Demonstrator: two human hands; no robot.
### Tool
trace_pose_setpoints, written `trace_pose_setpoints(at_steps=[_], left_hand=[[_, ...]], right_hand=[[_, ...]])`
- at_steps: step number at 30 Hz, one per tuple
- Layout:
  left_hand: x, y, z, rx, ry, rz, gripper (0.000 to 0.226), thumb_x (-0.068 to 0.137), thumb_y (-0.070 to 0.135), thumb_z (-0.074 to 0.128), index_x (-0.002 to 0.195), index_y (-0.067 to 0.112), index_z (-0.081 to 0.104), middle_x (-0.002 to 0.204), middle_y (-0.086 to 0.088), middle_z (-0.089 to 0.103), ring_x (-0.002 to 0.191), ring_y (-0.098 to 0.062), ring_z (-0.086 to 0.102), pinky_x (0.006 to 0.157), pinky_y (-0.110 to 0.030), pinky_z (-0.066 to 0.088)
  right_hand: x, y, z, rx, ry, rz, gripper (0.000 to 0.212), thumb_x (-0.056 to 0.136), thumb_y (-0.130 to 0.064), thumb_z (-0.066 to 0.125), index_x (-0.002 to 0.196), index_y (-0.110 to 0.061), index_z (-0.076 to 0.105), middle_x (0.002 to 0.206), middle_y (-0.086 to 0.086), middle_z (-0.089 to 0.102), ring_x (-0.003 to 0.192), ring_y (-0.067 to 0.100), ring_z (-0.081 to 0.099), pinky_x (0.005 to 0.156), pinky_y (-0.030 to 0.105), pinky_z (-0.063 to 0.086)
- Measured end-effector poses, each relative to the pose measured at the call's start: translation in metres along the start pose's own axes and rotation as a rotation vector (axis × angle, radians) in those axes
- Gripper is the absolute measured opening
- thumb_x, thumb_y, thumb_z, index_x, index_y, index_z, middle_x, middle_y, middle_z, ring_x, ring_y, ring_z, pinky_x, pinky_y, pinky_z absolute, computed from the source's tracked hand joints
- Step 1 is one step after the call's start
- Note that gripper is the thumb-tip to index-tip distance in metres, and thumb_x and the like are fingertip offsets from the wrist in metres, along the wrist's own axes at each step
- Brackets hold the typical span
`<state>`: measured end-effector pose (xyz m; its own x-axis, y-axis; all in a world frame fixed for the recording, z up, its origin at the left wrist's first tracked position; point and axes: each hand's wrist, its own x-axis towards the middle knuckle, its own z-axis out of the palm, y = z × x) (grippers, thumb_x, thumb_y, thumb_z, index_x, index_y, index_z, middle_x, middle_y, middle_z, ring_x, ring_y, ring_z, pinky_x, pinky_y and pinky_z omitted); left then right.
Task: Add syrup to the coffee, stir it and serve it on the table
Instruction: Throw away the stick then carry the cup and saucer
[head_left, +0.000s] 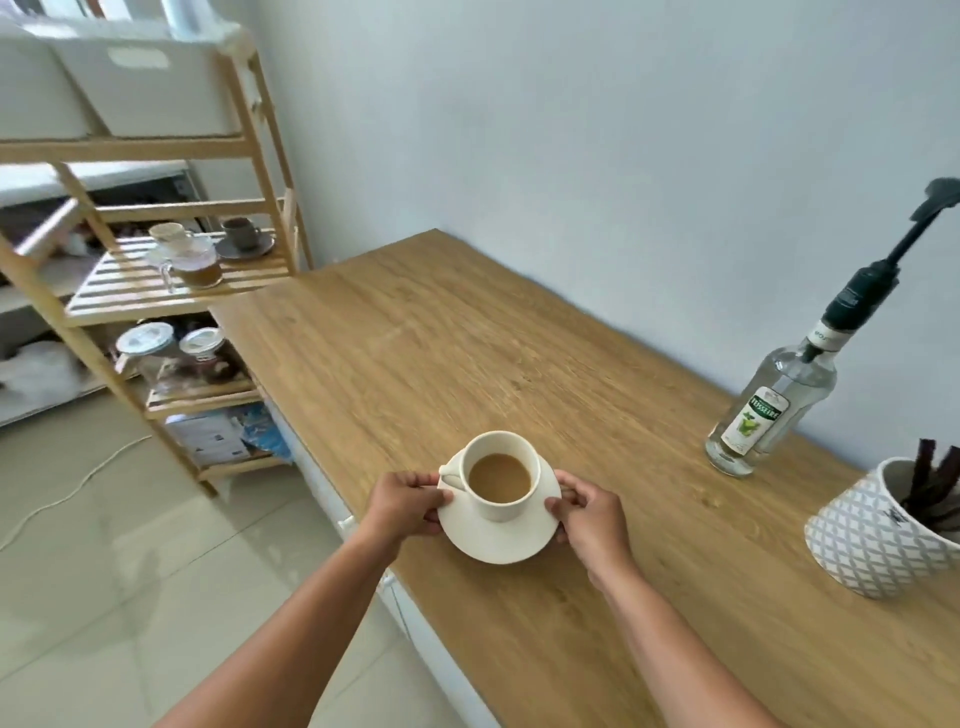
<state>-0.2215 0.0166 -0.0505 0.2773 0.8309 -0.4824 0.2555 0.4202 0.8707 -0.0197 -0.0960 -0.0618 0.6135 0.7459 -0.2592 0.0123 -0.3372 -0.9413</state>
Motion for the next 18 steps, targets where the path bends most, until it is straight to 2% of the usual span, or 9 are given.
trace_pose_setpoints(at_steps=[2, 5, 8, 12, 15, 18], left_hand=[[-0.003, -0.003, -0.029, -0.042, 0.041, -0.004, 0.017, 0.086, -0.002, 0.069, 0.102, 0.003, 0.072, 0.077, -0.012, 0.071, 0.063, -0.020, 0.068, 0.061, -0.035, 0.064], [-0.012, -0.010, -0.078, -0.112, 0.111, 0.004, 0.012, 0.085, -0.004, 0.070, 0.093, 0.005, 0.073, 0.065, -0.006, 0.073, 0.053, -0.015, 0.069, 0.049, -0.028, 0.060], [-0.026, -0.019, -0.127, -0.179, 0.171, 0.009, 0.015, 0.085, -0.005, 0.070, 0.084, 0.010, 0.073, 0.060, -0.002, 0.073, 0.051, -0.013, 0.070, 0.048, -0.028, 0.059], [-0.049, -0.035, -0.200, -0.251, 0.246, 0.021, 0.015, 0.085, -0.005, 0.069, 0.088, 0.009, 0.074, 0.063, -0.003, 0.075, 0.053, -0.014, 0.072, 0.048, -0.028, 0.059], [-0.069, -0.050, -0.257, -0.281, 0.312, 0.030, 0.018, 0.085, -0.003, 0.070, 0.085, 0.014, 0.075, 0.063, -0.001, 0.076, 0.054, -0.014, 0.072, 0.049, -0.028, 0.059], [-0.090, -0.066, -0.309, -0.307, 0.383, 0.030, 0.019, 0.086, -0.003, 0.069, 0.084, 0.014, 0.074, 0.061, 0.000, 0.075, 0.052, -0.013, 0.071, 0.049, -0.028, 0.059]], right_hand=[[-0.004, -0.009, 0.026, -0.004, -0.050, -0.021, 0.039, 0.087, -0.001, 0.065, 0.119, -0.023, 0.068, 0.095, -0.004, 0.074, 0.080, 0.016, 0.070, 0.053, 0.027, 0.051], [-0.013, -0.020, 0.070, -0.011, -0.122, -0.056, 0.041, 0.086, 0.001, 0.064, 0.122, -0.018, 0.067, 0.100, 0.000, 0.074, 0.083, 0.019, 0.069, 0.055, 0.027, 0.051], [-0.028, -0.032, 0.117, -0.012, -0.184, -0.075, 0.040, 0.085, 0.003, 0.064, 0.119, -0.019, 0.069, 0.083, -0.006, 0.069, 0.072, 0.014, 0.064, 0.052, 0.026, 0.051], [-0.055, -0.045, 0.186, -0.027, -0.285, -0.102, 0.042, 0.084, 0.007, 0.062, 0.113, -0.021, 0.071, 0.067, -0.012, 0.067, 0.059, 0.008, 0.061, 0.048, 0.023, 0.052], [-0.079, -0.051, 0.240, -0.064, -0.362, -0.135, 0.043, 0.084, 0.006, 0.062, 0.121, -0.016, 0.067, 0.076, -0.003, 0.065, 0.061, 0.011, 0.058, 0.050, 0.025, 0.051], [-0.106, -0.055, 0.291, -0.083, -0.429, -0.170, 0.043, 0.085, 0.003, 0.063, 0.125, -0.013, 0.064, 0.077, -0.007, 0.064, 0.066, 0.013, 0.060, 0.051, 0.024, 0.053]])
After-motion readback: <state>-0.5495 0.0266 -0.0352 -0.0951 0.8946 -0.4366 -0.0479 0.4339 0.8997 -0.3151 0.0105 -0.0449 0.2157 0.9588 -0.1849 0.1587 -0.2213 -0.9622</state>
